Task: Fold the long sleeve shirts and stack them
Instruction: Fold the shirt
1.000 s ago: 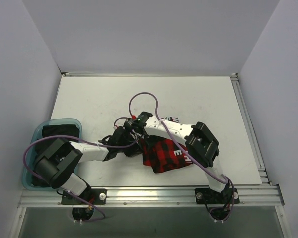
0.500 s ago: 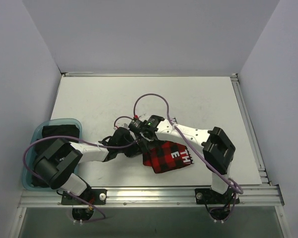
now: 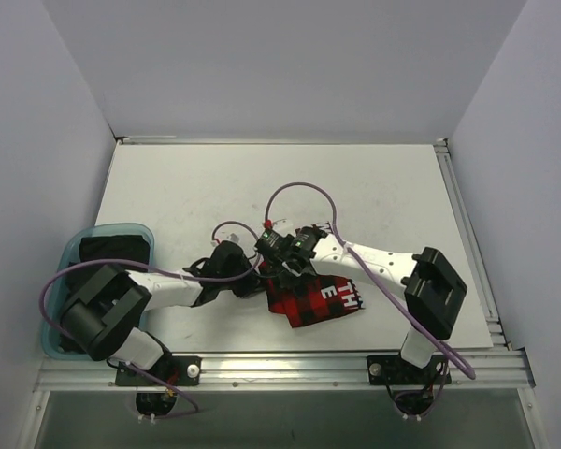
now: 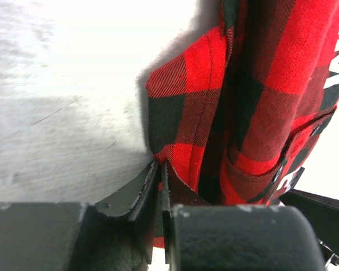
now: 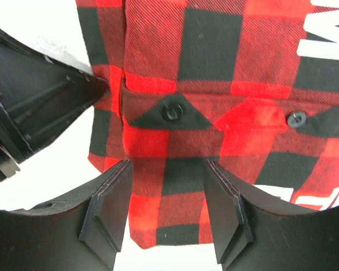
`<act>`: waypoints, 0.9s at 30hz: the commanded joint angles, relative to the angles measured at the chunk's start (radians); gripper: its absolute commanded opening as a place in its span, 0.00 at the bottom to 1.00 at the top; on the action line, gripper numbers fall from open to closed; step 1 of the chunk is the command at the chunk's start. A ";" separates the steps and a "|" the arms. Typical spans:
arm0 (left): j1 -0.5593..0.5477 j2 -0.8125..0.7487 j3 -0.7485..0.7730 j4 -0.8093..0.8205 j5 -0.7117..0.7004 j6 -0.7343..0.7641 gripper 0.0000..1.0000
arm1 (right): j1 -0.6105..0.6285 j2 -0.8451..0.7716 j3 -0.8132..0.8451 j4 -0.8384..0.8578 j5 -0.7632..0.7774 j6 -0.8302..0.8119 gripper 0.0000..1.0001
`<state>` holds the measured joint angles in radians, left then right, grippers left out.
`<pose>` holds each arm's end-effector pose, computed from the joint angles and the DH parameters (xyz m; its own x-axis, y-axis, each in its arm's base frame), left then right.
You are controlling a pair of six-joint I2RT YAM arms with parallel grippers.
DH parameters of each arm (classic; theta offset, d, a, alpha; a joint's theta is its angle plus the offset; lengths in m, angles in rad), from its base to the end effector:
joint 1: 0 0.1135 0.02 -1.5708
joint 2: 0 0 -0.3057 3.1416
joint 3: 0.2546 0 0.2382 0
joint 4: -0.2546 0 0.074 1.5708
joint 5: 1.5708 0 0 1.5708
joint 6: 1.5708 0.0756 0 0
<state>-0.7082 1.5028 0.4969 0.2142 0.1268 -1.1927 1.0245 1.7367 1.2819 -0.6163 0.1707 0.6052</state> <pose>0.2049 -0.1881 0.1499 -0.8619 -0.4756 -0.1758 -0.2392 0.6869 -0.6862 0.2058 0.3138 0.2373 -0.8300 -0.2859 -0.4789 -0.3983 0.9049 0.1500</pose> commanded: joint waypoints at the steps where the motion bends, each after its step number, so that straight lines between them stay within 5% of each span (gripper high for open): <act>1: -0.004 -0.058 -0.018 -0.070 -0.045 0.018 0.18 | 0.002 -0.127 -0.033 0.024 0.012 0.044 0.52; 5: -0.005 -0.205 0.028 -0.212 -0.119 0.062 0.33 | -0.029 -0.250 -0.087 0.039 0.013 0.042 0.56; 7: -0.007 -0.255 0.075 -0.300 -0.185 0.090 0.39 | -0.084 -0.324 -0.139 0.056 -0.028 0.038 0.63; 12: -0.023 -0.351 0.156 -0.398 -0.245 0.114 0.55 | -0.259 -0.515 -0.309 0.157 -0.203 0.042 0.63; 17: -0.073 -0.200 0.351 -0.356 -0.216 0.140 0.50 | -0.449 -0.634 -0.511 0.341 -0.547 0.041 0.56; 27: -0.017 0.077 0.468 -0.141 -0.207 0.179 0.28 | -0.414 -0.640 -0.726 0.766 -0.870 0.199 0.41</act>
<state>-0.7460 1.5261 0.9237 -0.0105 -0.0818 -1.0546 0.5842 1.0847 0.5865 -0.0429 -0.5365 0.7410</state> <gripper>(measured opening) 0.290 0.413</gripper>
